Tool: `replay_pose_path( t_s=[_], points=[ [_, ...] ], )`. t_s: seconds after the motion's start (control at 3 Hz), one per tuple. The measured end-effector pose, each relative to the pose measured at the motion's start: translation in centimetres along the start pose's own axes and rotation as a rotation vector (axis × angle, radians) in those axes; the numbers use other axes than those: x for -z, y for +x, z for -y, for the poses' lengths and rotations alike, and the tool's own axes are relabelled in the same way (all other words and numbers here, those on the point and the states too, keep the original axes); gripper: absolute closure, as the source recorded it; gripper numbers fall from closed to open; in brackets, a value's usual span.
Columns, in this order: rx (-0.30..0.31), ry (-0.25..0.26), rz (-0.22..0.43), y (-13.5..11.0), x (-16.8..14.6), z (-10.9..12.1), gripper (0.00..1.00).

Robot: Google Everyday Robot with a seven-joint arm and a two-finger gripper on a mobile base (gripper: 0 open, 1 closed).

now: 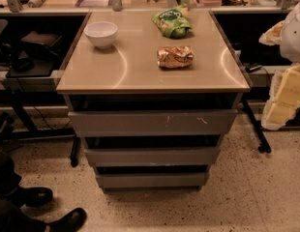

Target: Open middle drawer

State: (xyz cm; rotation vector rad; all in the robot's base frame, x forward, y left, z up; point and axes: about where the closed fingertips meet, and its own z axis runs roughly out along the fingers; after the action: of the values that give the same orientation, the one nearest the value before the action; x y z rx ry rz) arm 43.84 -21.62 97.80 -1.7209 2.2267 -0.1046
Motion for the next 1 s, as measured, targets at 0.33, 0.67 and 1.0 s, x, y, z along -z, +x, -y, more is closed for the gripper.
replay_pose_path(
  t_s=[0.33, 0.67, 1.0],
  points=[
    [0.0, 0.0, 0.0, 0.0, 0.0, 0.0, 0.0],
    [0.014, -0.01, 0.038, -0.7, -1.6, -0.6, 0.0],
    [0.033, -0.064, 0.153, -3.0, -6.3, -3.6, 0.0]
  ],
)
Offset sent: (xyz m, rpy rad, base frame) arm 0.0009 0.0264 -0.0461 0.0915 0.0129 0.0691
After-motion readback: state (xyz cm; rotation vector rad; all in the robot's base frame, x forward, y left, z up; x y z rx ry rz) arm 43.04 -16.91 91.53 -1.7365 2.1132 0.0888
